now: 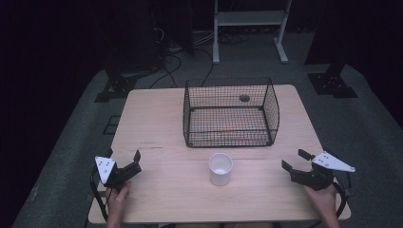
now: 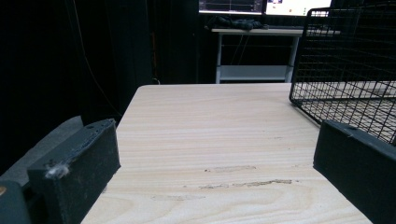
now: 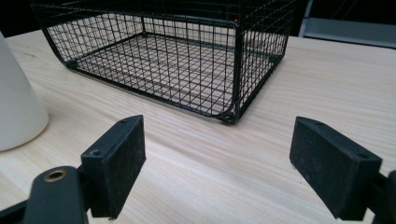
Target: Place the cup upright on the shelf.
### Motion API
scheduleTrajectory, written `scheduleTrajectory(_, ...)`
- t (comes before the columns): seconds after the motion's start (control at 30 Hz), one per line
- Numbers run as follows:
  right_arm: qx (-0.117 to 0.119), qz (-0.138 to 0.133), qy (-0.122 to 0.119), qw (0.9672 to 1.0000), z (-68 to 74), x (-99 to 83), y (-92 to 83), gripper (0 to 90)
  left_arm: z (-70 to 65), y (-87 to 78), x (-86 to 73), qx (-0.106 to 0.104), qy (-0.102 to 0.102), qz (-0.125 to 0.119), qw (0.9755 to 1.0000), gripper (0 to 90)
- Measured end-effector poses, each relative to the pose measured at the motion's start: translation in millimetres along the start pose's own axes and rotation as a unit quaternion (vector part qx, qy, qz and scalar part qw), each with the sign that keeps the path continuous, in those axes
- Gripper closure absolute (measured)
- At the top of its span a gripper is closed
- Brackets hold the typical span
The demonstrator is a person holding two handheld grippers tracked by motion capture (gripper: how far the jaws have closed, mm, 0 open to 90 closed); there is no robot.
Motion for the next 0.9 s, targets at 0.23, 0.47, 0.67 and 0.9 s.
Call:
scheduleTrajectory(0.23,0.008,0.007,0.005,0.9999,2.7,-0.8,1.1,16.8,-0.2,-0.5,0.0,-0.001,0.001,0.000,1.0000,0.0)
scheduleTrajectory(0.47,0.022,0.007,-0.004,0.9997,10.4,8.4,2.5,15.0,-0.2,-0.7,0.3,-0.002,-0.001,-0.001,1.0000,0.0)
scheduleTrajectory(0.67,0.051,0.003,0.016,0.9985,17.6,20.7,4.6,14.2,-0.5,-0.7,0.3,-0.002,0.000,-0.001,1.0000,0.0)
scheduleTrajectory(0.9,0.064,0.010,0.006,0.9979,22.4,30.0,10.2,13.7,-0.2,-0.6,0.2,-0.001,0.000,-0.001,1.0000,0.0)
Point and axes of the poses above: each handheld gripper's, and its own axes: y roughly forward along the jaws, x roughly out of its top, z roughly to its left, the point moved 8 cm from there along y, roughly forward along the jaws, and after that the axes turned 14 degrees about -z, right-handed, at the moved point
